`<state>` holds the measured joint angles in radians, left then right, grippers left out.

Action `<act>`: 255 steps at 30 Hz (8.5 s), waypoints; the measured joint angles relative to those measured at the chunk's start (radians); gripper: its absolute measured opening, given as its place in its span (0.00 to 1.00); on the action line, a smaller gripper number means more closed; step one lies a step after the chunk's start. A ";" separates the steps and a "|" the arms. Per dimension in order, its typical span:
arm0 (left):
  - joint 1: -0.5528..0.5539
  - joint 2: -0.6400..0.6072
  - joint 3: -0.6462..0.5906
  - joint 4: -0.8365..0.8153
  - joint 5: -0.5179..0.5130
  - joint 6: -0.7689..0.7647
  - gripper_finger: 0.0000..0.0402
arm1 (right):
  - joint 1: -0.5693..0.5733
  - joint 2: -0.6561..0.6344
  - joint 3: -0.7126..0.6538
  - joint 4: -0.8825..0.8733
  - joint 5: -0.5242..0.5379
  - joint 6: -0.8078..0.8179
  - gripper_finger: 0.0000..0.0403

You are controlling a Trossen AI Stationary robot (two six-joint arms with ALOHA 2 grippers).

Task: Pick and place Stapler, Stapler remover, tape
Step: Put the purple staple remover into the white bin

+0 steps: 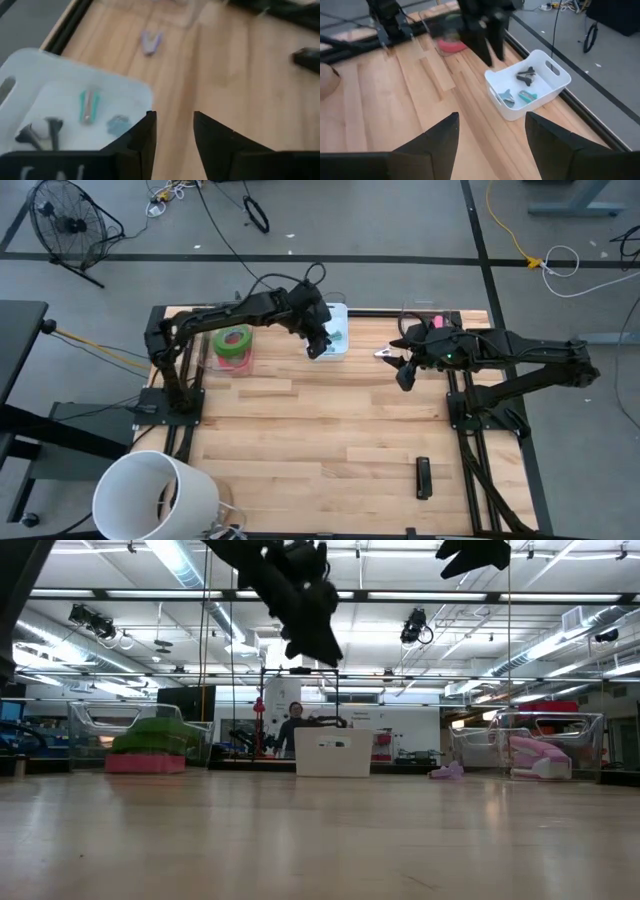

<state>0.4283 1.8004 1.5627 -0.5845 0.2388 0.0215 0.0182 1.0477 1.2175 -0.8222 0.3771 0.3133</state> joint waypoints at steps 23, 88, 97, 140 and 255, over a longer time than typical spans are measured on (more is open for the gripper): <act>-0.225 -0.262 0.002 0.097 -0.002 -0.011 0.01 | -0.121 0.080 0.000 -0.137 -0.070 -0.142 0.56; -0.282 -0.265 0.002 0.092 -0.112 -0.091 0.06 | -0.654 0.663 0.000 -0.055 -0.397 -0.960 0.84; -0.282 -0.265 0.002 0.093 -0.115 -0.089 0.06 | -0.680 0.663 0.000 -0.054 -0.401 -1.002 0.84; -0.280 -0.265 0.002 0.080 -0.174 -0.080 0.06 | -0.684 0.879 -0.003 -0.027 -0.381 -1.029 0.73; -0.279 -0.480 0.001 -0.463 -0.254 0.044 0.01 | -0.596 0.813 0.007 0.839 -0.649 -0.557 0.19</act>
<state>0.1493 1.3208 1.5639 -1.0476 -0.0153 0.0650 -0.5774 1.8610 1.2242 0.0166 -0.2717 -0.2435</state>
